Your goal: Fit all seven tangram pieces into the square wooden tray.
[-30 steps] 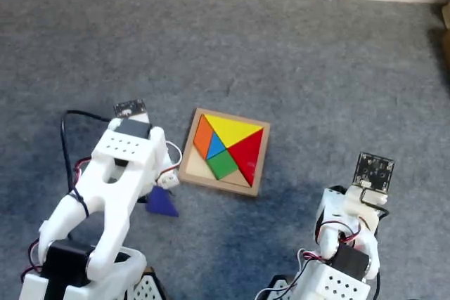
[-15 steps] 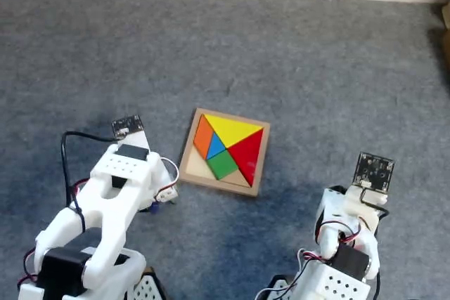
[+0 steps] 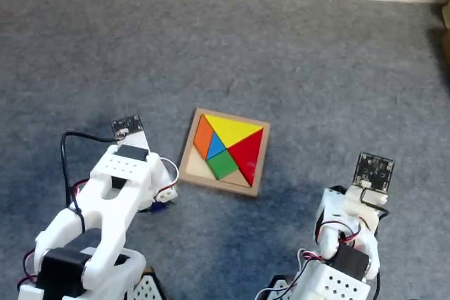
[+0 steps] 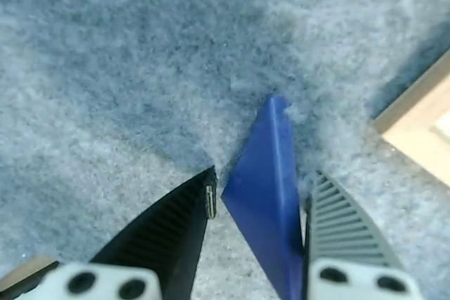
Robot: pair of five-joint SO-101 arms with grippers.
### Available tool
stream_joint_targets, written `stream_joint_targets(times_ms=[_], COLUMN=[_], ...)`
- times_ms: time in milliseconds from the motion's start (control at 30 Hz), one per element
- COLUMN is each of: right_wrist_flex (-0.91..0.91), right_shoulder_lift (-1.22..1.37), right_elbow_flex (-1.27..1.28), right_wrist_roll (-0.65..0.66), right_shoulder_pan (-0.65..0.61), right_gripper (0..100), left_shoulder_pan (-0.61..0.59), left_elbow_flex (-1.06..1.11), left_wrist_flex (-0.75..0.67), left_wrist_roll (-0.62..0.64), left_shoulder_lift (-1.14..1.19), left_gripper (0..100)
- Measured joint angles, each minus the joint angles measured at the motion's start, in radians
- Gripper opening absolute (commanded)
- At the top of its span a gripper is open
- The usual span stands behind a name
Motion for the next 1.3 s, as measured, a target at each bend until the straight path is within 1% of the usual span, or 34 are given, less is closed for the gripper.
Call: stream_joint_targets(times_ms=[167,233,333,667,800,900,967,1067,1167,1300], right_wrist_flex=[0.0,0.0,0.0,0.0,0.0,0.0,0.0,0.0,0.0,0.0], right_shoulder_lift=[0.0,0.0,0.0,0.0,0.0,0.0,0.0,0.0,0.0,0.0], right_elbow_flex=[0.0,0.0,0.0,0.0,0.0,0.0,0.0,0.0,0.0,0.0], right_wrist_roll=[0.0,0.0,0.0,0.0,0.0,0.0,0.0,0.0,0.0,0.0], right_shoulder_pan=[0.0,0.0,0.0,0.0,0.0,0.0,0.0,0.0,0.0,0.0], right_gripper=[0.5,0.5,0.5,0.5,0.5,0.5,0.5,0.5,0.5,0.5], left_shoulder_pan=[0.008,0.012,0.009,0.009,0.017,0.066,0.104,0.152,0.158,0.158], left_elbow_flex=[-0.009,-0.011,-0.012,-0.064,-0.172,-0.288,-0.356,-0.427,-0.468,-0.491], left_wrist_flex=[-0.009,-0.014,-0.014,-0.009,0.086,0.199,0.261,0.287,0.295,0.295], left_wrist_roll=[0.018,0.021,0.021,0.021,0.021,0.012,-0.051,-0.176,-0.265,-0.348], left_shoulder_lift=[0.0,0.0,0.011,0.014,0.015,0.017,0.017,0.017,0.017,0.017], left_gripper=[0,3,0,1,1,1,1,1,1,1])
